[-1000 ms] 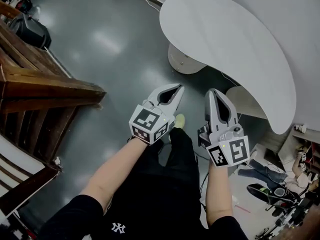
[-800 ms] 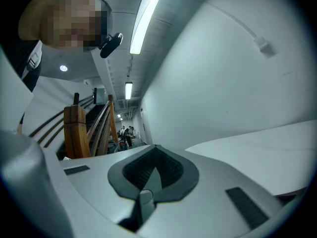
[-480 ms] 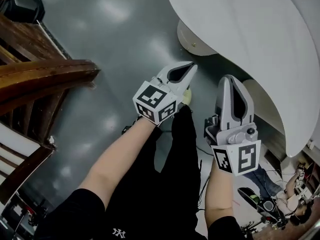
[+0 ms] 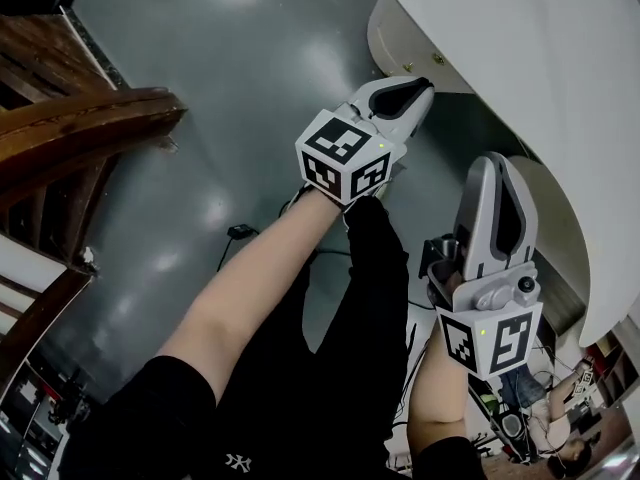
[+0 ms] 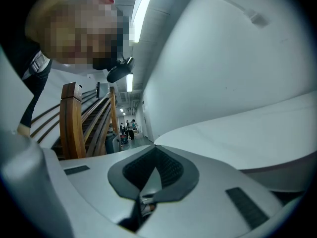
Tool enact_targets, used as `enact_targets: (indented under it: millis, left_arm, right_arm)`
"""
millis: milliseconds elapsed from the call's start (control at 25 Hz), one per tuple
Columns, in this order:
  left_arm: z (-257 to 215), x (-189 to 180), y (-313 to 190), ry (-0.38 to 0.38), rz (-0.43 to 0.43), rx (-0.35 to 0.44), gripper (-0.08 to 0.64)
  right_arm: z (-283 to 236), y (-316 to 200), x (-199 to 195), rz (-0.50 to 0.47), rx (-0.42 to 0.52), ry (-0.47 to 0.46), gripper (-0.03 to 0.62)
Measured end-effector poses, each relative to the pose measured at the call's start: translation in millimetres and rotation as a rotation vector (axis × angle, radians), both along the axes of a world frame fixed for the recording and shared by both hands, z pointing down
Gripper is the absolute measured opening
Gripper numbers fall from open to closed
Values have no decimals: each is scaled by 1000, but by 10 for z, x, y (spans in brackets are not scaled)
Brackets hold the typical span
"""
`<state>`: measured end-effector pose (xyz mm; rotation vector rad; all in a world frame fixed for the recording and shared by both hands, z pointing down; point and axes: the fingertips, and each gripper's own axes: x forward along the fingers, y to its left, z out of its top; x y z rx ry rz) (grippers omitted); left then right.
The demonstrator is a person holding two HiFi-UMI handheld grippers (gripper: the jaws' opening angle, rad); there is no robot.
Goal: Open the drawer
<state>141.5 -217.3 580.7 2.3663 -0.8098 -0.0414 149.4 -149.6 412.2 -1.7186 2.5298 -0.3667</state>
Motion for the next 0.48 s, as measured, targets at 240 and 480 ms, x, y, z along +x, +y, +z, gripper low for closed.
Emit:
enact_targets:
  millis: [240,480]
  left_arm:
    - [313,261,-323,39,-54,-66,86]
    - [526,382,-462,54,-67,-102,98]
  right_arm:
    - [177,-155,149,-12,-10,-17,14]
    - [270,-207,191,-24,-14,-12,14]
